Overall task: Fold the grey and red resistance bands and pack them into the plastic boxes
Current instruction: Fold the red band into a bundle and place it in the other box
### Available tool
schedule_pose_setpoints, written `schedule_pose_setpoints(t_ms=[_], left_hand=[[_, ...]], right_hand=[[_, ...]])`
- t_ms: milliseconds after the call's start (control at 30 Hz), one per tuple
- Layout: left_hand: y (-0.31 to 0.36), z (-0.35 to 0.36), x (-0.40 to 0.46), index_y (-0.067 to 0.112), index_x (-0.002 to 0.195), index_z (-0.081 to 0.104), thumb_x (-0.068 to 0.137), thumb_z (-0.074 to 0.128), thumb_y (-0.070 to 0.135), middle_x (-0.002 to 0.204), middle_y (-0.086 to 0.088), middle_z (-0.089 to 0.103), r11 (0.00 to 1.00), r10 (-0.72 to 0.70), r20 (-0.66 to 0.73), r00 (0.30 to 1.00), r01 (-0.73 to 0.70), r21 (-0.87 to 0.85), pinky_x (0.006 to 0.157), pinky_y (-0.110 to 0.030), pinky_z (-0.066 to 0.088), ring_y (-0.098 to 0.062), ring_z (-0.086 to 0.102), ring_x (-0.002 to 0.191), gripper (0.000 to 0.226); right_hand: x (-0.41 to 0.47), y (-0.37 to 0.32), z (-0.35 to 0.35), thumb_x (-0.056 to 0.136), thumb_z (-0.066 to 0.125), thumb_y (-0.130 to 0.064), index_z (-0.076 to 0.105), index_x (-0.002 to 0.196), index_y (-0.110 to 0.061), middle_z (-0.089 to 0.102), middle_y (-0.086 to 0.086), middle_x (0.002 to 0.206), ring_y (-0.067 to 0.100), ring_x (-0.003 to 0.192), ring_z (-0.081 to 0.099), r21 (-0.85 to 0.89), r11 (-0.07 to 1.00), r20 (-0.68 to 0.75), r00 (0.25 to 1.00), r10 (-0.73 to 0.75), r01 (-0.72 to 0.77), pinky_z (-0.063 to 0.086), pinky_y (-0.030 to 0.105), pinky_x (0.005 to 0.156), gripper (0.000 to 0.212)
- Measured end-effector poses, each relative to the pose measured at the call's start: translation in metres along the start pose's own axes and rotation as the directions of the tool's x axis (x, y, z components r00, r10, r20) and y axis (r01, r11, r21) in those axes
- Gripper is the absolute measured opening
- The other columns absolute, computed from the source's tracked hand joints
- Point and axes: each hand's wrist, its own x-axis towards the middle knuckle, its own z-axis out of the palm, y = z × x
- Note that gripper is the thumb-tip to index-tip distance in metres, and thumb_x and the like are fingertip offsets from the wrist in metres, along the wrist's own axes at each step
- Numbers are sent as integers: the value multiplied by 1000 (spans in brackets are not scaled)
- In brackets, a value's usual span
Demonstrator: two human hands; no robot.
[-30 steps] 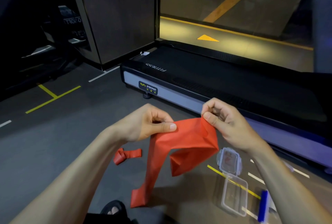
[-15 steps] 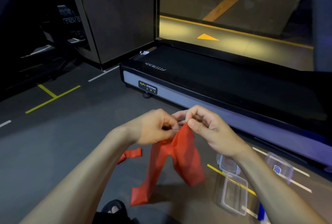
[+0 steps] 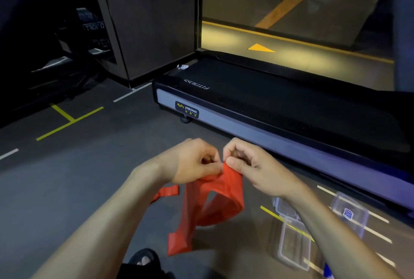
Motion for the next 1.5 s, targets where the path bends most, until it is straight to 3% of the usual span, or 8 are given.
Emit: schedule_pose_setpoints(t_ms=[67,133,333,567,833,1233,1367,1500], left_hand=[[-4,-1,-3,24,82,69,98,67,33,73,11,66,979,-8,92,996,27,-203,68,-21,44,-2,55,67,19],[-7,-3,-4,13,88,70,100,65,31,78,3,64,940,4,155,988,49,-339,71,-27,44,-8,54,73,22],[-21,2,-6,8,81,60,102,61,27,76,-8,49,925,-8,292,956,118,-361,74,-28,47,-15,47,74,28],[-16,-4,-5,17,80,70,93,72,14,74,2,61,846,23,88,996,28,-532,71,-22,44,-9,52,73,13],[-9,-7,-5,13,85,75,89,77,16,74,-4,62,861,19,-8,1000,-21,-508,67,-17,45,-7,55,71,5],[-10,-7,-3,18,81,77,83,81,21,75,-7,67,873,1,-29,1000,-15,-487,65,-18,47,-8,58,70,6],[-10,-7,-3,10,85,78,86,78,22,81,-24,69,874,2,-43,999,-22,-486,67,-24,48,-12,60,72,12],[-8,-6,-2,10,84,78,85,77,28,76,-16,68,871,-11,-38,999,-9,-492,68,-30,46,-12,57,71,19]], right_hand=[[0,-4,-2,104,56,-8,59,99,-8,64,-8,80,7,72,54,8,1000,2,1000,-19,19,43,27,70,6],[0,-6,-4,103,57,-8,59,98,-5,60,-9,77,4,69,50,25,999,-14,999,-41,42,41,23,65,7],[-2,-11,-24,100,58,-18,60,96,-13,59,-8,78,5,68,51,83,991,-124,988,-92,102,42,18,64,7],[-12,2,-44,100,60,-17,61,96,-11,59,-5,80,7,72,52,17,998,-165,985,-53,57,42,19,68,8],[-18,7,-50,98,60,-19,62,95,-13,60,-3,81,6,73,54,0,1000,-172,985,-28,28,42,19,69,7],[-18,10,-50,99,61,-11,63,95,-9,62,-7,82,4,74,56,-18,999,-167,985,-42,40,43,19,69,5],[-19,11,-51,98,61,-13,63,95,-9,62,-6,82,5,75,56,-16,999,-169,985,-31,28,44,19,70,5],[-21,13,-50,99,60,-19,62,96,-11,61,-5,80,8,73,53,15,1000,-159,987,8,-6,42,23,68,9]])
